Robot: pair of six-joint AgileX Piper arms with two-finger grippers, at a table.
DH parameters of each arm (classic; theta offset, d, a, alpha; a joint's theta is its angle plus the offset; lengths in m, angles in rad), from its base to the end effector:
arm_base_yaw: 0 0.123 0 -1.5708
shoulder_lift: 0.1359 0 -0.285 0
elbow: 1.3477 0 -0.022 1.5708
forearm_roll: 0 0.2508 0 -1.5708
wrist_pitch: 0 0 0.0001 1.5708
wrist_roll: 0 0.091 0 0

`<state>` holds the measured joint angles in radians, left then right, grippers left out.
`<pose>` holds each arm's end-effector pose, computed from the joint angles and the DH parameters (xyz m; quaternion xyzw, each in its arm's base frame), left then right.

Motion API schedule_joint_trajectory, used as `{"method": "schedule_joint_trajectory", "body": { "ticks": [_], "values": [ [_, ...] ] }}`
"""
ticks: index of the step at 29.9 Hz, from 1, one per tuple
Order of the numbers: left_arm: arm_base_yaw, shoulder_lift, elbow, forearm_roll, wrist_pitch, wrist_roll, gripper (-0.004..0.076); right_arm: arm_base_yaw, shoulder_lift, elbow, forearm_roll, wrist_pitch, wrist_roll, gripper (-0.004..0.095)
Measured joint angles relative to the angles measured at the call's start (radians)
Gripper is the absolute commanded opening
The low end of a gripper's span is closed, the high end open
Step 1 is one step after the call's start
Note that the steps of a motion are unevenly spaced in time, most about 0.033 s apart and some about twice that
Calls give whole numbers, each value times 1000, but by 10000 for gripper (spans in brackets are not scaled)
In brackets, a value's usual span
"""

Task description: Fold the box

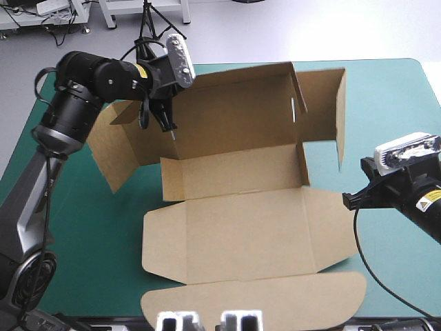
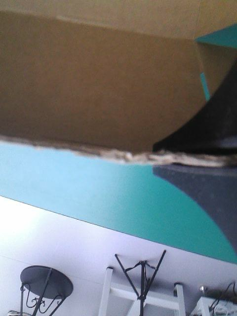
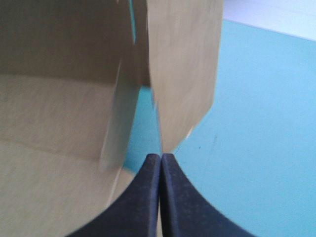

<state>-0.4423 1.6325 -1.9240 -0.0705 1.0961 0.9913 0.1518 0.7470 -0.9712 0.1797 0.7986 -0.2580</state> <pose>0.3132 -0.1547 0.4559 0.5964 0.6870 0.0782 0.4077 0.1278 0.0314 0.3993 -0.1536 0.8396 0.0600 0.5175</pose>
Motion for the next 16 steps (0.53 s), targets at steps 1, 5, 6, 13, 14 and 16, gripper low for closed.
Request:
{"method": "schedule_joint_trajectory", "body": {
  "ticks": [1, 5, 6, 13, 14, 16],
  "values": [
    [-28, 4, 8, 33, -9, 0, -9, 0, 0, -11, -8, -2, 3, -19],
    [-123, 10, 77, 185, -90, -74, -9, 0, 22, -67, -52, -2, 58, -19],
    [-136, 11, 93, 220, -115, -102, -9, 0, 32, -84, -55, -2, 65, -19],
    [-192, -15, 249, 347, -256, -198, -9, 0, 176, -274, -57, 35, 78, -19],
    [-201, -29, 283, 359, -287, -198, -9, 0, 206, -304, -57, 48, 78, -19],
    [-215, -66, 357, 398, -363, -217, -9, 0, 273, -383, -58, 78, 78, -19]
  ]
}}
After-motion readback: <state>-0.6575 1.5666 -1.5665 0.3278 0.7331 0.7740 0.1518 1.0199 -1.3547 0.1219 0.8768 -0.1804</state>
